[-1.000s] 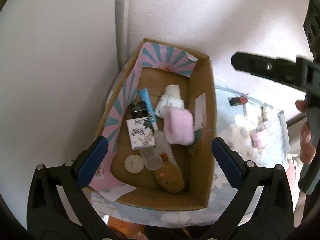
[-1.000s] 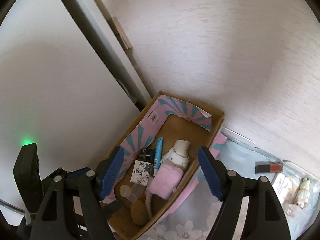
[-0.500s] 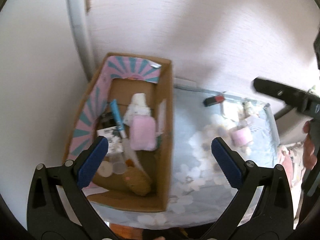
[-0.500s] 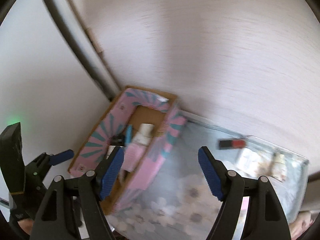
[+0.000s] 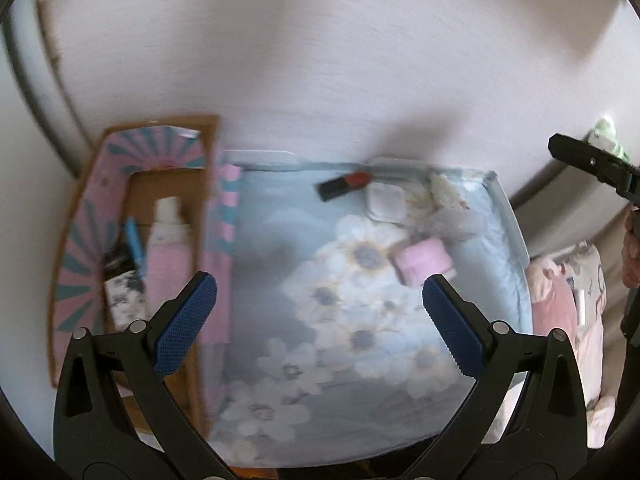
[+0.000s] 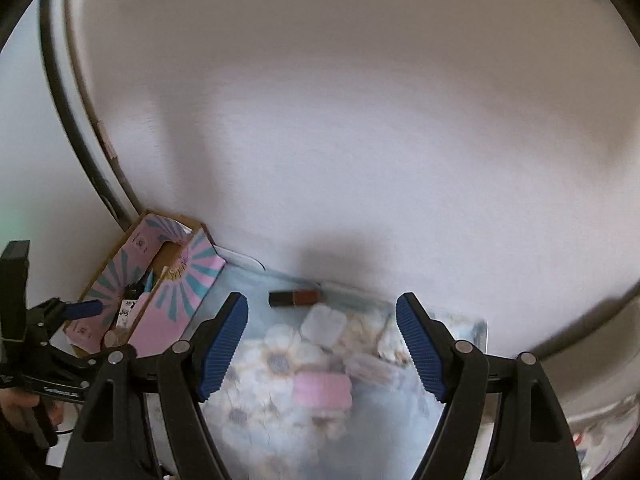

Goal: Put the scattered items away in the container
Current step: 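Move both tools back over the tray, then grasp the pink fluffy ball with left gripper while right gripper grasps the clear toothpick box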

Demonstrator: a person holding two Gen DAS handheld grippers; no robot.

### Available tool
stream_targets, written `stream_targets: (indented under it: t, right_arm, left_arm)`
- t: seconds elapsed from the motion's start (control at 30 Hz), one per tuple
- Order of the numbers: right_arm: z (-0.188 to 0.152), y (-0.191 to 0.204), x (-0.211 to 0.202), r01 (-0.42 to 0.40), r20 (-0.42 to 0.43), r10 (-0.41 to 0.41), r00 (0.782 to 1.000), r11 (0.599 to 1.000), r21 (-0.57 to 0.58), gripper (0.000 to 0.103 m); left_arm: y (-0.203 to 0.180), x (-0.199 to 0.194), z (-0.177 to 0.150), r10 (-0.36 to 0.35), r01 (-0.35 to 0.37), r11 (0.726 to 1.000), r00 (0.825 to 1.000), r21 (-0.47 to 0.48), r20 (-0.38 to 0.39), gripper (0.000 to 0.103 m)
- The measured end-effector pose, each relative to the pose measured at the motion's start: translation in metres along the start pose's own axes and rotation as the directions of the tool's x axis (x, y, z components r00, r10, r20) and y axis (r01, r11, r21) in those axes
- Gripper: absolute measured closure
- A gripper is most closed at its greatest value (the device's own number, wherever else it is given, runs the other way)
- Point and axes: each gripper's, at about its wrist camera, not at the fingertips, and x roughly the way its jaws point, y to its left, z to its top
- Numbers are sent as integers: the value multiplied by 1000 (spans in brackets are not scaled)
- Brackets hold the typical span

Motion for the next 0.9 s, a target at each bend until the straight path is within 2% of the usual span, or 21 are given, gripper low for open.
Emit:
stream_targets:
  t: [0.07,0.27,0.33,0.43,0.53,0.7,0.8,0.9]
  right_arm:
    - [-7,-16,3,-21,-13,22,1000,1000,23,30]
    - [-35,-57,17,-20,-62,22,998,999,31,30]
    - [-44,-68,27,-62,-74,62,995,998,-7,30]
    - [-56,-76,48,-93,-115,78,990,987,-131,30]
    - [-68,-90,71,-152,-159,119,980,965,-213,30]
    - [-79,-112,102,-249,-198,196,960,921,-299,30]
    - [-83,-113,120,-312,-219,248,944,887,-341,31]
    - [-87,-109,134,-358,-243,281,928,853,-381,36]
  left_arm:
    - [-12,8,1,-28,28,1000,999,7,-16,0]
    - [-51,45,2,-96,98,995,992,17,-86,0]
    - [-64,62,2,-119,122,992,986,14,-113,0]
    - [-85,96,7,-134,134,991,978,-14,-159,1]
    - [-99,128,10,-136,128,990,971,-50,-196,2]
    - [-116,172,9,-82,67,995,964,-69,-252,6]
    - [-119,188,7,-57,35,996,961,-85,-270,11]
    - [-121,200,7,-41,13,995,958,-102,-285,21]
